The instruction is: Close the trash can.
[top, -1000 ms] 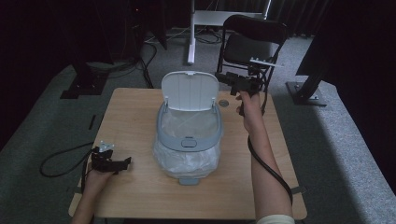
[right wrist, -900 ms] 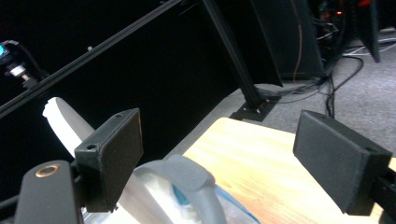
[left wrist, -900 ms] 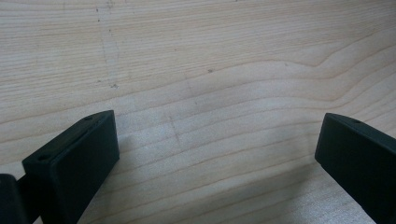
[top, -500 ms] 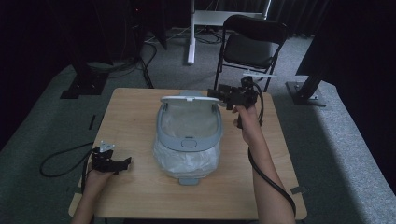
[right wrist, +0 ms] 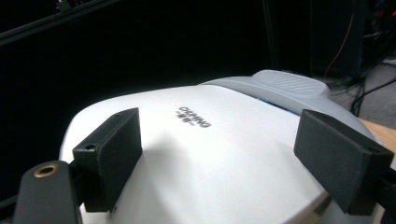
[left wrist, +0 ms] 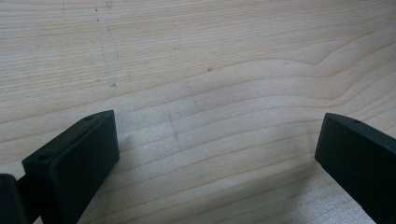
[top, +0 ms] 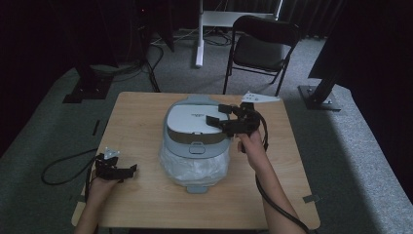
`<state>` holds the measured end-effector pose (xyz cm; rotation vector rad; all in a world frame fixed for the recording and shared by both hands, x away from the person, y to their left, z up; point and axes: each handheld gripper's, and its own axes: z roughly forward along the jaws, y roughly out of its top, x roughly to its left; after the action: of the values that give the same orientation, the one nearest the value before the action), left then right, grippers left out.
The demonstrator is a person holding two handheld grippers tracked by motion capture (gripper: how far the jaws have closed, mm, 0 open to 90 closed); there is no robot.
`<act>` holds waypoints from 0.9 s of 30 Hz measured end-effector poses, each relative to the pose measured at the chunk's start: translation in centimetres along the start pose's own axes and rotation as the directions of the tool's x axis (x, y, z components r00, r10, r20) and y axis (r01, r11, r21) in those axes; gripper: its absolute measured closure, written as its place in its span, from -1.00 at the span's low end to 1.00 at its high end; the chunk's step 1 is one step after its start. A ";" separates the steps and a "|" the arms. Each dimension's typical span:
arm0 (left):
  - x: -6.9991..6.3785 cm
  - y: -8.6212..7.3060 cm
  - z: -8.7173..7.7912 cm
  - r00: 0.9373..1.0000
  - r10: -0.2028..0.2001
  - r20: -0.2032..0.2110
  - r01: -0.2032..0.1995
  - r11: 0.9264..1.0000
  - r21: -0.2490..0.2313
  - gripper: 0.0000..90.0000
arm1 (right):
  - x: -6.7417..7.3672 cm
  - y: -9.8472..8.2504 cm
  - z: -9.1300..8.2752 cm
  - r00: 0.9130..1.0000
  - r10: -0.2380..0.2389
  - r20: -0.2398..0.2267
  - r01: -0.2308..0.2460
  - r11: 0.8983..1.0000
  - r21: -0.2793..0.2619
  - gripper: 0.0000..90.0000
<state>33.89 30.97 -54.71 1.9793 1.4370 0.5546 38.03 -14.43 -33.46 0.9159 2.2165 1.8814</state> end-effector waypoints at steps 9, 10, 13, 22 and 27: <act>0.0 0.0 0.0 1.000 0.001 -0.001 -0.001 1.000 0.000 -0.99 | 3.7 -1.7 0.1 0.971 -0.187 0.152 0.184 0.982 0.036 -0.72; 0.0 0.0 0.0 1.000 0.001 0.000 -0.001 1.000 -0.001 -0.99 | 4.0 -1.9 0.2 0.964 -0.206 0.170 0.200 0.978 0.050 -0.72; 0.0 0.0 0.0 1.000 0.001 -0.001 -0.001 1.000 0.000 -0.99 | 4.7 -2.2 0.2 0.953 -0.238 0.189 0.228 0.971 0.074 -0.73; -0.1 0.0 0.0 1.000 0.006 -0.006 -0.006 1.000 0.004 -0.99 | 5.4 -2.4 0.1 0.947 -0.273 0.171 0.262 0.962 0.083 -0.76; -0.1 0.0 0.0 1.000 0.010 -0.008 -0.010 1.000 0.006 -0.99 | 5.4 -2.6 0.1 0.945 -0.273 0.179 0.264 0.962 0.074 -0.76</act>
<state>33.88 30.87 -54.71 1.9919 1.4354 0.5638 32.65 -11.84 -34.23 0.7195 2.1563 1.5598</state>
